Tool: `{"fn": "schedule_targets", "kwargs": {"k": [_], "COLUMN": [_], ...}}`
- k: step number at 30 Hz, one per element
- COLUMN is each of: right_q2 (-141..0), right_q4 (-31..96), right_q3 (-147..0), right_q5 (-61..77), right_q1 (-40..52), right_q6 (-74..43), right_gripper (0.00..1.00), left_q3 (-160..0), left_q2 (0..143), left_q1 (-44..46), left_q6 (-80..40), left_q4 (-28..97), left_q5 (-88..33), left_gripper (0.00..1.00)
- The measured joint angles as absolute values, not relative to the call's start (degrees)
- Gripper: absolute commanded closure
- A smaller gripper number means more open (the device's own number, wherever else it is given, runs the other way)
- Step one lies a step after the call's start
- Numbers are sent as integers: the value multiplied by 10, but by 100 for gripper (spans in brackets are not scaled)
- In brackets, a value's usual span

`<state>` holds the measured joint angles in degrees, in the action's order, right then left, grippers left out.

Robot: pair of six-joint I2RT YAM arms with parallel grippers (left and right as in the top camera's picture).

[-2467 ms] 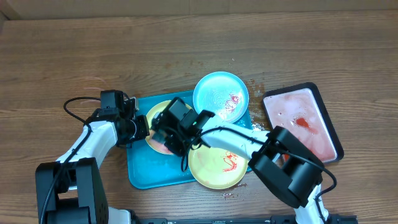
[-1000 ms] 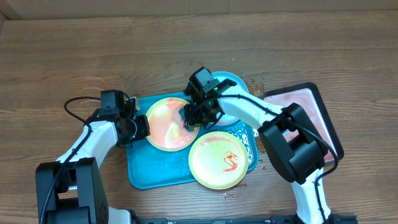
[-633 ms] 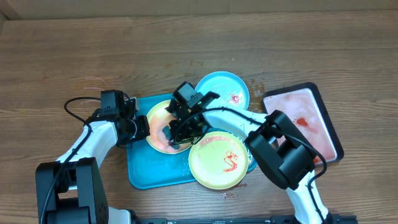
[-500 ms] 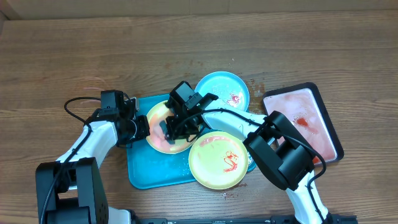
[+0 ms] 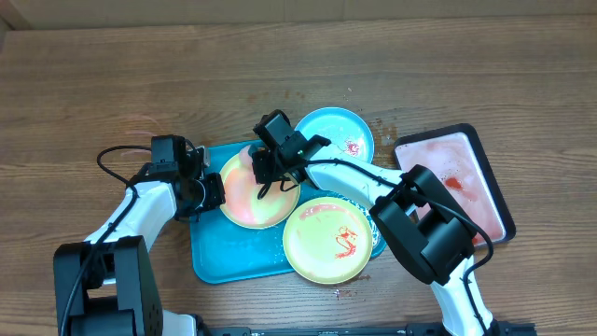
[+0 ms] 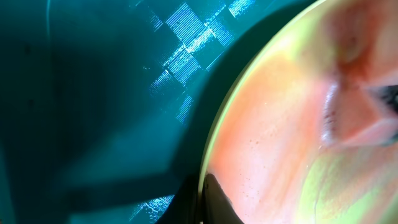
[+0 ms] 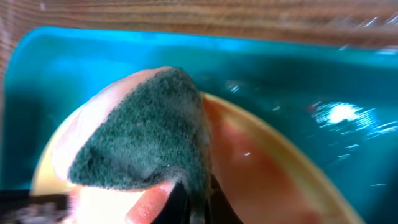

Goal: Clean dirty plates on tray and stack at the side
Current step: 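Scrub the yellow plate surface with the sponge in the right gripper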

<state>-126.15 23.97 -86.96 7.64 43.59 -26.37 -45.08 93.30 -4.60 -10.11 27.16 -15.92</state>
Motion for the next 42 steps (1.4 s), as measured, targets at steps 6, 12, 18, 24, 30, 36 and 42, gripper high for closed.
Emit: {"fn": "schedule_targets", "kwargs": {"k": [6, 12, 18, 24, 30, 36, 42], "right_q2": [-1255, -1254, -1254, -1254, -1261, -1265, -1270], "right_q4": [312, 391, 386, 363, 318, 273, 237], "right_q3": [-886, -910, -912, -907, -904, -900, -899], "right_q5": [3, -45, -108, -135, -154, -138, -123], "right_q1": [444, 463, 486, 492, 491, 491, 494], "right_q6": [-123, 26, 111, 178, 156, 164, 167], "right_gripper": [96, 96, 96, 96, 96, 96, 96], "left_q3": [-451, -450, -450, -450, -450, -450, -450], "left_q2": [933, 933, 933, 933, 933, 933, 933], "left_q1": [-46, -46, -46, -46, -46, -46, -46], "left_q6": [-101, -101, -101, -101, -101, -101, -101], "left_q4": [270, 266, 266, 266, 266, 265, 265], "left_q5": [-159, -164, -164, -164, -164, -164, -164], "left_gripper": [96, 96, 96, 96, 96, 96, 96]}}
